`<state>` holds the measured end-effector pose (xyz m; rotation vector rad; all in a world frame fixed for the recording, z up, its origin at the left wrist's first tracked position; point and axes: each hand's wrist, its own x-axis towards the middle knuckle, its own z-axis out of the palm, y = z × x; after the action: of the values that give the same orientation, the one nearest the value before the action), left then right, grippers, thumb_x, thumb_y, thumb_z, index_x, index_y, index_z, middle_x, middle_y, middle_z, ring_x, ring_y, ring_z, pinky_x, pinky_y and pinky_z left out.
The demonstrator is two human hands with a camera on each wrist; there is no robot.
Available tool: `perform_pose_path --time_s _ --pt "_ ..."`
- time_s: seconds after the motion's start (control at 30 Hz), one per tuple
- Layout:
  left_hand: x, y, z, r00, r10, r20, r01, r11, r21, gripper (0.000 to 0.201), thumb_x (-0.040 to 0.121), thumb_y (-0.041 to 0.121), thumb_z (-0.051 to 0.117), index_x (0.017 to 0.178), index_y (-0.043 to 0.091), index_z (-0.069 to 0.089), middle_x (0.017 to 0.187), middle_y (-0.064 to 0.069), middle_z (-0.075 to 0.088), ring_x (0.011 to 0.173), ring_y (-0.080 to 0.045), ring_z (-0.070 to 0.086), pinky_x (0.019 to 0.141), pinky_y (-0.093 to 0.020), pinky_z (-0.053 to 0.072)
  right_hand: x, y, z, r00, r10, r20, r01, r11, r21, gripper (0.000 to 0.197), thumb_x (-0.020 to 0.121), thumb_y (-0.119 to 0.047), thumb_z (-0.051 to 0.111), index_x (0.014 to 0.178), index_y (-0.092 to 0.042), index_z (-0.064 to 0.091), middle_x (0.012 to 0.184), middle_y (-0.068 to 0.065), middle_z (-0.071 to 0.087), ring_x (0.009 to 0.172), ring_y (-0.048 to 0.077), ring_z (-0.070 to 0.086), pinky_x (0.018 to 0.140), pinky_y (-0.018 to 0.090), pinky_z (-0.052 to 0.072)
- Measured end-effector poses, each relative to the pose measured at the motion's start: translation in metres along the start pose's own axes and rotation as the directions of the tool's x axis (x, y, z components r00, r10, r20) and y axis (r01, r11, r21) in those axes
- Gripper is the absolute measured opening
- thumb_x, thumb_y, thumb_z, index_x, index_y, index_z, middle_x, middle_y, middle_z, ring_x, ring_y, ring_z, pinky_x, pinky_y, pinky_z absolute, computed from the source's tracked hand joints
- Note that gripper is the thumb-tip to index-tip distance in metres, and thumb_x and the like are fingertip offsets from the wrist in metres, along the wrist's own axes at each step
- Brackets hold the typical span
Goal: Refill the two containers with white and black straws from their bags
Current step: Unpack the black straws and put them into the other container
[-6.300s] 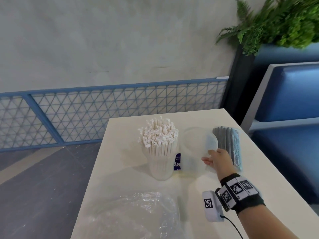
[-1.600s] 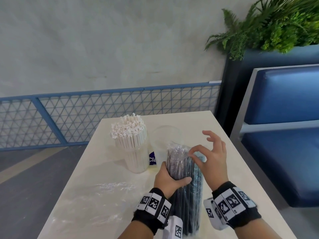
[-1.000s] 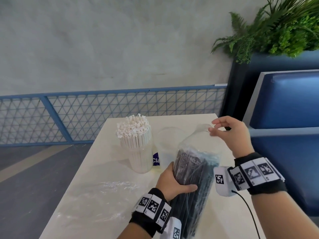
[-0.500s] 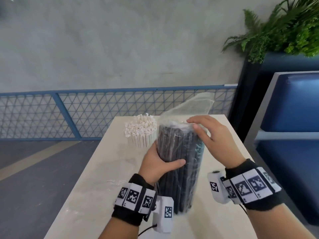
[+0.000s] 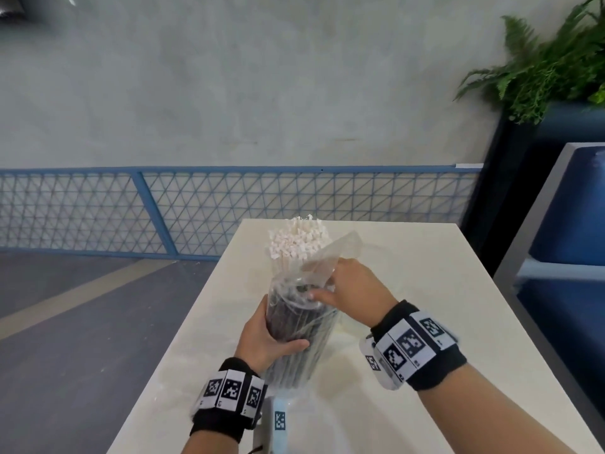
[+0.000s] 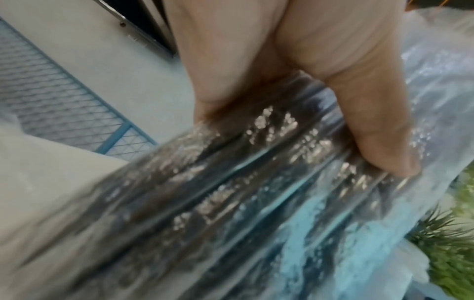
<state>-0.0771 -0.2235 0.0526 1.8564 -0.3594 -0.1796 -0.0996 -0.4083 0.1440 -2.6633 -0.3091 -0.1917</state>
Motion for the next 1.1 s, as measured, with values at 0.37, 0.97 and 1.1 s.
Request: perform_pose_path --time_s 0.37,0.97,1.1 --pt "0.008 -0.02 -0.007 0.998 -0.021 0.052 0.019 0.999 0.049 0.091 0.05 0.022 0.092 0.122 0.036 0.037 0.112 0.022 0.056 0.107 0.0 0.055 0.079 0.001 0.042 0.029 -0.023 0.022 0.983 0.014 0.181 0.028 0.974 -0.226 0.038 0.092 -0.014 0.047 0.13 -0.014 0.05 0.121 0.015 0.059 0.109 0.028 0.055 0.094 0.035 0.045" --pt "0.028 -0.013 -0.003 0.998 -0.012 0.064 0.011 1.0 0.019 0.083 0.055 0.032 0.089 0.126 0.027 0.047 0.112 0.012 0.062 0.106 -0.005 0.058 0.09 -0.018 0.045 0.031 -0.005 0.008 0.95 0.197 -0.243 -0.178 0.979 0.098 0.012 0.081 -0.014 0.069 0.085 -0.002 0.071 0.082 0.007 0.071 0.072 0.015 0.06 0.064 0.014 0.044" --pt "0.033 -0.012 0.0 0.997 -0.032 0.067 0.031 0.999 0.016 0.082 0.055 0.03 0.089 0.125 0.028 0.048 0.114 0.011 0.063 0.107 -0.005 0.058 0.092 -0.021 0.046 0.031 -0.001 -0.009 0.923 0.141 -0.359 -0.066 0.975 0.213 0.006 0.074 -0.001 0.072 0.07 -0.001 0.068 0.067 -0.003 0.062 0.061 0.007 0.056 0.064 0.0 0.041"
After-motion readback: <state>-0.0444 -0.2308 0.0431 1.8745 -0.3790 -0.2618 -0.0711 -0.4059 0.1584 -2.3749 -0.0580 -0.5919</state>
